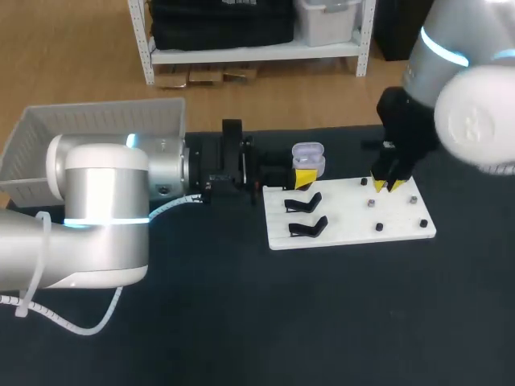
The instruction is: Pick up each earbud case from the left stands, insert the matching earbuds, close the lid, and place the case in the box.
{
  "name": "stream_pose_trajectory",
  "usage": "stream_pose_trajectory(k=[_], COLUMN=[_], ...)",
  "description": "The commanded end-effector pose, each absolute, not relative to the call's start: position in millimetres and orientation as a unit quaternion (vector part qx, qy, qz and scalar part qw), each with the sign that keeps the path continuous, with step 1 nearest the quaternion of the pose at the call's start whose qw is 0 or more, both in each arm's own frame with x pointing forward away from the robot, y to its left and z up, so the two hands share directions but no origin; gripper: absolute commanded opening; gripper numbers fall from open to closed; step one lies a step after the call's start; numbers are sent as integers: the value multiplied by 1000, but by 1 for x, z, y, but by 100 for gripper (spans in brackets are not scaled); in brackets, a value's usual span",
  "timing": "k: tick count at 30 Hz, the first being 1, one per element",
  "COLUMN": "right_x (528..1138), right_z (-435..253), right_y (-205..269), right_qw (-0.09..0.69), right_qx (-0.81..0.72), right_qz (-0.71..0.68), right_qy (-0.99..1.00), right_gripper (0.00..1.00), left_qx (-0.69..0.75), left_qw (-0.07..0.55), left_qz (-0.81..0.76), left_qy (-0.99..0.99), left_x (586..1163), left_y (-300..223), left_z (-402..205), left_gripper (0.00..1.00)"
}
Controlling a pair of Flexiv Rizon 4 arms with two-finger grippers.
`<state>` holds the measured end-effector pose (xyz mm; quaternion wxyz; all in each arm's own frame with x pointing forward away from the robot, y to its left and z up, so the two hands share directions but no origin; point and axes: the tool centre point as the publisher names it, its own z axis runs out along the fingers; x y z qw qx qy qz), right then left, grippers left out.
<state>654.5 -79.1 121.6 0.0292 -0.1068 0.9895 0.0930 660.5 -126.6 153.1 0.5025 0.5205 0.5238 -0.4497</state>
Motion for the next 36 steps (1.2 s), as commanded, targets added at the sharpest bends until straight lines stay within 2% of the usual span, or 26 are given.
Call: stream_pose_trajectory(k=[1,14,36], right_x=[636,608,607], right_z=[184,257,247], right_y=[-80,-35,43], right_qw=[-6,-2,48], right_qx=[-176,-291,-384], right_qz=[66,80,114], right_qy=[982,953,915], right_gripper=[0,0,0], left_qx=[518,518,518], left_qw=[508,508,508], left_qz=[-448,-448,-448], left_qy=[523,523,523], left_x=[659,659,659], left_y=[-127,-127,-127], left_z=[152,152,152], left_gripper=[0,0,0])
